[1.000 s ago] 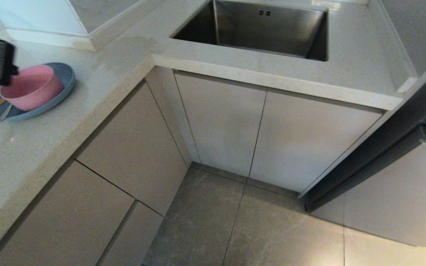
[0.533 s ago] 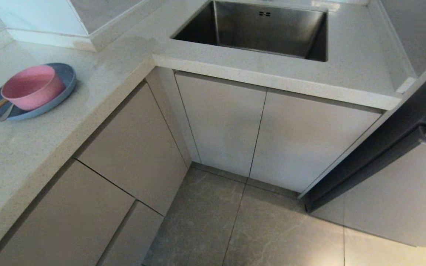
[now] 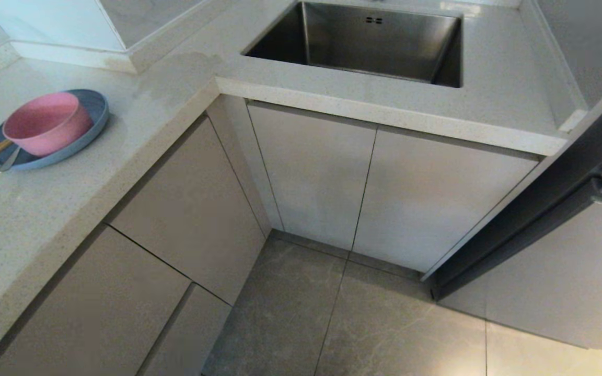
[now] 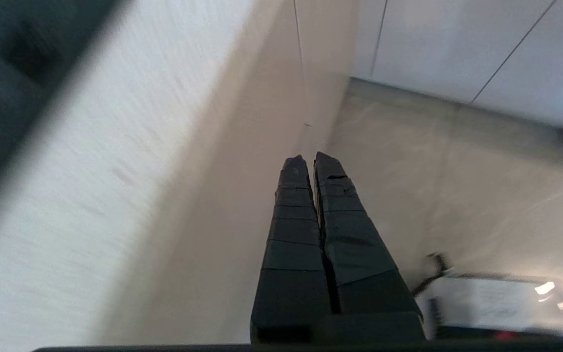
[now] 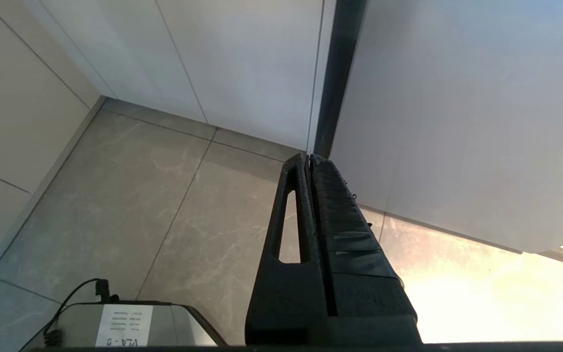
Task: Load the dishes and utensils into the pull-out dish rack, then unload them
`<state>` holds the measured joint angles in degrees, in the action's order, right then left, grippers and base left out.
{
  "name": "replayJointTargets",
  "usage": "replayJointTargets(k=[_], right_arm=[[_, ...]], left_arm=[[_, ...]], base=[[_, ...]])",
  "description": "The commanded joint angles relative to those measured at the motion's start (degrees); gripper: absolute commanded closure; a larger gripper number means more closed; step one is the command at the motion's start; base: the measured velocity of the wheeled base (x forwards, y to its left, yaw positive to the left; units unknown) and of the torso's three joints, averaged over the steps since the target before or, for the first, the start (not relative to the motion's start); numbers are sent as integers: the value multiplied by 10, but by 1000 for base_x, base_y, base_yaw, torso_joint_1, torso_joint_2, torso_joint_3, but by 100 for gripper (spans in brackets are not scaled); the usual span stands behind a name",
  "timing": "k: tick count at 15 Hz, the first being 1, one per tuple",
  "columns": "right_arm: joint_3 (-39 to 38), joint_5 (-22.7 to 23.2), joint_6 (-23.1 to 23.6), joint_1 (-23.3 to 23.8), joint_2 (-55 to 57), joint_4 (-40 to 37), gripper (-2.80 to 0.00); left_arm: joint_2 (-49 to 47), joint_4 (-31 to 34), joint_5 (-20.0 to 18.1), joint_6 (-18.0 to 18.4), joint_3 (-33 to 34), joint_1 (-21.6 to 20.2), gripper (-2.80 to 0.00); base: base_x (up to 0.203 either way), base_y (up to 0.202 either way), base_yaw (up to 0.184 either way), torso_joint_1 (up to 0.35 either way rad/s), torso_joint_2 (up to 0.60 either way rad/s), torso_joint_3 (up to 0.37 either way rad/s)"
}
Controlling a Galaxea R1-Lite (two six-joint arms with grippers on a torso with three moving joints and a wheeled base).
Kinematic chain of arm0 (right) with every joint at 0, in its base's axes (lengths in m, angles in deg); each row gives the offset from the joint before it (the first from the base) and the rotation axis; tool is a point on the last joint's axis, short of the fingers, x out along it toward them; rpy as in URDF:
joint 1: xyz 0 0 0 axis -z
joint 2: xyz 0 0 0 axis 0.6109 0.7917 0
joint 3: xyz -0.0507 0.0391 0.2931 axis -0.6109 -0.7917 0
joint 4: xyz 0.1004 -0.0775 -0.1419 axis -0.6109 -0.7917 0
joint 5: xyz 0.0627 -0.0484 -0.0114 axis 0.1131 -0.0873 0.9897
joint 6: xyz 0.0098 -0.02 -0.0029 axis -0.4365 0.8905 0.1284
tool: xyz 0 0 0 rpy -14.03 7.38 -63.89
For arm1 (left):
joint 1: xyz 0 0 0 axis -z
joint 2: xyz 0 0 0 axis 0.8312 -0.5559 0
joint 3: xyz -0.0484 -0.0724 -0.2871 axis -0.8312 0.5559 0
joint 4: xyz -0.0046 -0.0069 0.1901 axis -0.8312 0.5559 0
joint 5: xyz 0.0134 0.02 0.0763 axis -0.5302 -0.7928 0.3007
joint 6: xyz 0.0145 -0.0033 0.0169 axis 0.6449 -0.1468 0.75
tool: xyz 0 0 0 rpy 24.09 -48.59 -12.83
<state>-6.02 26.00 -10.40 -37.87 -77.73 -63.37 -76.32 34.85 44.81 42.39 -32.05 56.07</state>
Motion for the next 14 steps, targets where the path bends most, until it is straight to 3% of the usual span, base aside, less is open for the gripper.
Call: replayJointTargets(k=[1, 3, 5, 7, 11, 14], right_arm=[[0, 0, 0, 0, 0, 0, 0], [0, 0, 0, 0, 0, 0, 0], [0, 0, 0, 0, 0, 0, 0], [0, 0, 0, 0, 0, 0, 0], [0, 0, 0, 0, 0, -1, 0], [0, 0, 0, 0, 0, 0, 0]], left_arm=[[31, -28, -5, -19, 62, 1, 0], [32, -119, -15, -27, 147, 1, 0], [33, -249, -22, -27, 231, 1, 0], [33, -359, -45, -23, 278, 1, 0], [33, -321, -67, 3, 282, 1, 0], [33, -317, -69, 1, 282, 1, 0]], base=[[0, 0, 0, 0, 0, 0], [0, 0, 0, 0, 0, 0], [0, 0, 0, 0, 0, 0], [0, 0, 0, 0, 0, 0], [0, 0, 0, 0, 0, 0], [0, 0, 0, 0, 0, 0]])
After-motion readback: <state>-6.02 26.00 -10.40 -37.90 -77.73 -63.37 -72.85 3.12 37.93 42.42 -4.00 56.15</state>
